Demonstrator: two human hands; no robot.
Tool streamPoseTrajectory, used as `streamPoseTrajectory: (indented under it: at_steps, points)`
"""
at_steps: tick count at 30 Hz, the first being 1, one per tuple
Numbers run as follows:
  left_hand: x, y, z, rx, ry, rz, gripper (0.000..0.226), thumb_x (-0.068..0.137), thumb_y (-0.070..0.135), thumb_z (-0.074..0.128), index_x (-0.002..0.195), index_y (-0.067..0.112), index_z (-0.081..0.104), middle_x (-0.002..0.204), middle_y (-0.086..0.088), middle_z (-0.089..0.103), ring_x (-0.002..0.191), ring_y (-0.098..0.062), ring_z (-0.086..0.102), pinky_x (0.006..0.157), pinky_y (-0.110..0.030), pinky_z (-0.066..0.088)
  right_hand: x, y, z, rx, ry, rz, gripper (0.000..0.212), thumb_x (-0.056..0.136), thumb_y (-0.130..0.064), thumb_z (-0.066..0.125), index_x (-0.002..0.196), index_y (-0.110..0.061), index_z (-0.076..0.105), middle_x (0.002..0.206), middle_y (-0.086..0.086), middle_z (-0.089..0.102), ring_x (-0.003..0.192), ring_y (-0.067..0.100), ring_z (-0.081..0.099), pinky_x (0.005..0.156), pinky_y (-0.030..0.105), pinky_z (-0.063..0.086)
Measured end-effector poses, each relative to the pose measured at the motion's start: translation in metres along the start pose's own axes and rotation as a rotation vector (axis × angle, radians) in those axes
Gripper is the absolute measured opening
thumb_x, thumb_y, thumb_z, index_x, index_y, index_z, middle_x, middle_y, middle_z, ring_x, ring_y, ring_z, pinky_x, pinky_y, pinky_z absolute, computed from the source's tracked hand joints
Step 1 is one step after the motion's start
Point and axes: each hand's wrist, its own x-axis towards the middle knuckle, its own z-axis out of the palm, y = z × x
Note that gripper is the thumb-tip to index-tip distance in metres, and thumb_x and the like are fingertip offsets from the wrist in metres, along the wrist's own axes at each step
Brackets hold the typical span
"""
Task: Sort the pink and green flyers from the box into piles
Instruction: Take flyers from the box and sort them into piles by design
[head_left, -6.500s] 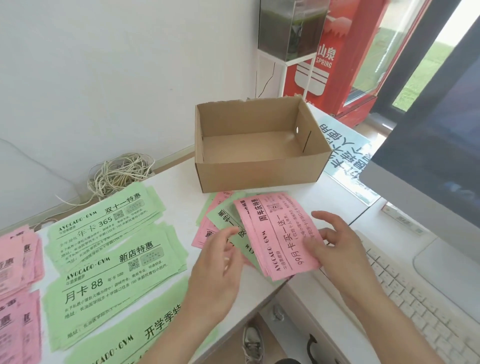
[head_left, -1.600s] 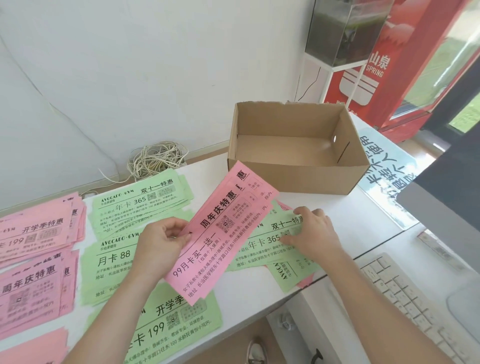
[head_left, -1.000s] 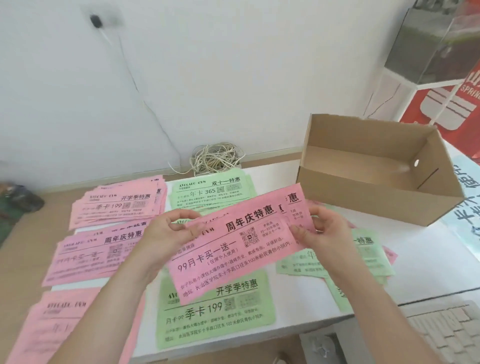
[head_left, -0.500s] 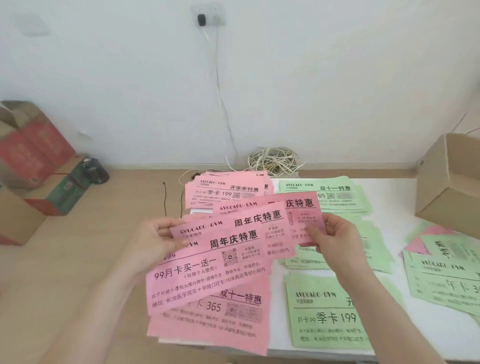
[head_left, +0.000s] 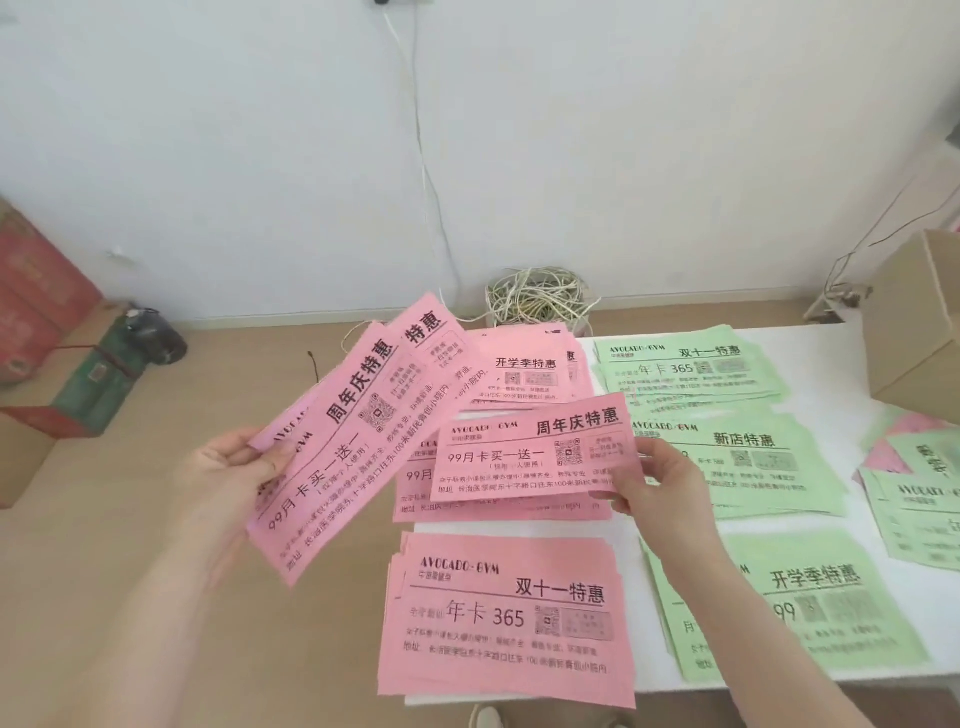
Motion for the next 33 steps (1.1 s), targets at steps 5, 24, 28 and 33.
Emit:
streamPoseTrajectory:
  at_steps: [5, 24, 28, 33]
  points:
    - [0.007, -0.005, 0.021, -0.091, 0.003, 0.004, 0.015, 0.084, 0.001, 0.067, 0.092, 0.014, 0.067, 0.083, 0.002, 0.075, 0.065, -0.011, 0.07, 0.057, -0.025, 0.058, -0.02, 0.014, 0.019, -0.068, -0.061, -0.007, 0.022, 0.092, -0.004, 0.049, 0.102, -0.02, 0.061, 0.088, 0.0, 0.07, 0.063, 0.014, 0.071, 0.061, 0.026, 0.056]
    - [0.027, -0.007, 0.022, -0.106, -0.094, -0.077, 0.025, 0.083, -0.008, 0.062, 0.091, 0.015, 0.065, 0.087, 0.0, 0.075, 0.071, -0.016, 0.071, 0.067, -0.036, 0.058, -0.021, 0.02, 0.02, 0.013, -0.11, 0.027, 0.021, 0.088, 0.006, 0.055, 0.094, -0.012, 0.065, 0.092, 0.006, 0.07, 0.074, 0.019, 0.069, 0.061, 0.022, 0.057]
    - [0.029, -0.001, 0.023, -0.035, -0.095, -0.036, 0.026, 0.082, -0.009, 0.064, 0.093, 0.015, 0.063, 0.091, -0.001, 0.074, 0.073, -0.017, 0.071, 0.073, -0.041, 0.054, -0.019, 0.021, 0.029, -0.007, -0.075, 0.014, 0.022, 0.089, 0.004, 0.054, 0.094, -0.015, 0.063, 0.093, 0.006, 0.069, 0.074, 0.021, 0.07, 0.06, 0.019, 0.055]
    - [0.035, 0.015, 0.021, 0.092, -0.097, 0.092, 0.034, 0.08, -0.007, 0.068, 0.104, 0.018, 0.064, 0.09, 0.004, 0.075, 0.074, -0.011, 0.071, 0.071, -0.037, 0.054, -0.012, 0.019, 0.038, -0.226, -0.007, -0.022, 0.03, 0.086, -0.002, 0.056, 0.104, -0.025, 0.056, 0.085, -0.007, 0.066, 0.073, 0.016, 0.068, 0.068, 0.038, 0.058]
